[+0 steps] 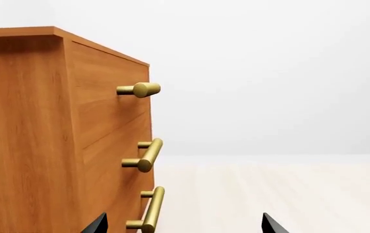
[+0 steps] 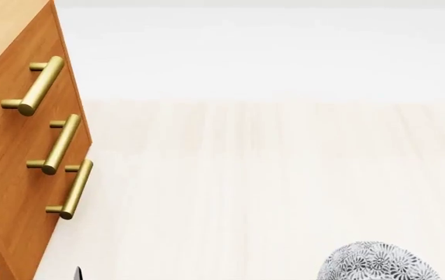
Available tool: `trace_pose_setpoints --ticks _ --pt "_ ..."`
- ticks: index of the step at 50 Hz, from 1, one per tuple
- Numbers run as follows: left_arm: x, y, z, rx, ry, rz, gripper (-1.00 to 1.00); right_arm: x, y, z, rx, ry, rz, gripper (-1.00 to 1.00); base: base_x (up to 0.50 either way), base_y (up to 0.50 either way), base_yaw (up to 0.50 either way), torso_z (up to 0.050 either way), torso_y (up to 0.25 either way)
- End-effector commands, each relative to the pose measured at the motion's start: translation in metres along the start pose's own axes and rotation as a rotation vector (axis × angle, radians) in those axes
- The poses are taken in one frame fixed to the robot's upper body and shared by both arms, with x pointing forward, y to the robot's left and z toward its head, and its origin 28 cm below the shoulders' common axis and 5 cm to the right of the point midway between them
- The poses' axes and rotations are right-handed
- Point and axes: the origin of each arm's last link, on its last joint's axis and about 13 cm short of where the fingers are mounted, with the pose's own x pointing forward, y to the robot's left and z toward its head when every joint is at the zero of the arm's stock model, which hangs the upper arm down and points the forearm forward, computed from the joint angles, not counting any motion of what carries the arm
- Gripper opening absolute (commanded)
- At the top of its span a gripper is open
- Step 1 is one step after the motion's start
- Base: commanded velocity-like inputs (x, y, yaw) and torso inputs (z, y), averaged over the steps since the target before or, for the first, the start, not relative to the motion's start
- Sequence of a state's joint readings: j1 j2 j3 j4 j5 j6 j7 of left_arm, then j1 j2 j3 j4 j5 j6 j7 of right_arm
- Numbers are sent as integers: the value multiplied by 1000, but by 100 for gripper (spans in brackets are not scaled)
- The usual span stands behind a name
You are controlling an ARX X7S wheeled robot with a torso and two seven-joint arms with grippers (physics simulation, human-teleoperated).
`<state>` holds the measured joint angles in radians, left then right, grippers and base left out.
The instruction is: Put the bowl on top of the cabinet.
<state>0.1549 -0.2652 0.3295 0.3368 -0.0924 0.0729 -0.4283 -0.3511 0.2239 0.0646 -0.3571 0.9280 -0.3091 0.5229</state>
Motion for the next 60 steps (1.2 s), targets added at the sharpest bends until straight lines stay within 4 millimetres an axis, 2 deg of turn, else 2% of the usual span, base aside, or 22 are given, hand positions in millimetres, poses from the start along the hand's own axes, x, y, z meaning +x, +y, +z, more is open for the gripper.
trace_pose_setpoints --ticks 1,22,42,60 --pt "0 0 0 -1 -1 2 100 2 -2 0 36 27 -14 100 0 0 0 0 0" --pt "1 0 -1 -2 2 0 100 8 -2 -3 56 85 -33 100 0 0 0 0 0" --pt "1 0 0 -3 -1 1 100 25 0 -11 39 219 -80 100 0 0 0 0 0" --pt "0 0 -1 0 -1 0 100 32 3 -15 12 265 -79 100 0 0 0 0 0"
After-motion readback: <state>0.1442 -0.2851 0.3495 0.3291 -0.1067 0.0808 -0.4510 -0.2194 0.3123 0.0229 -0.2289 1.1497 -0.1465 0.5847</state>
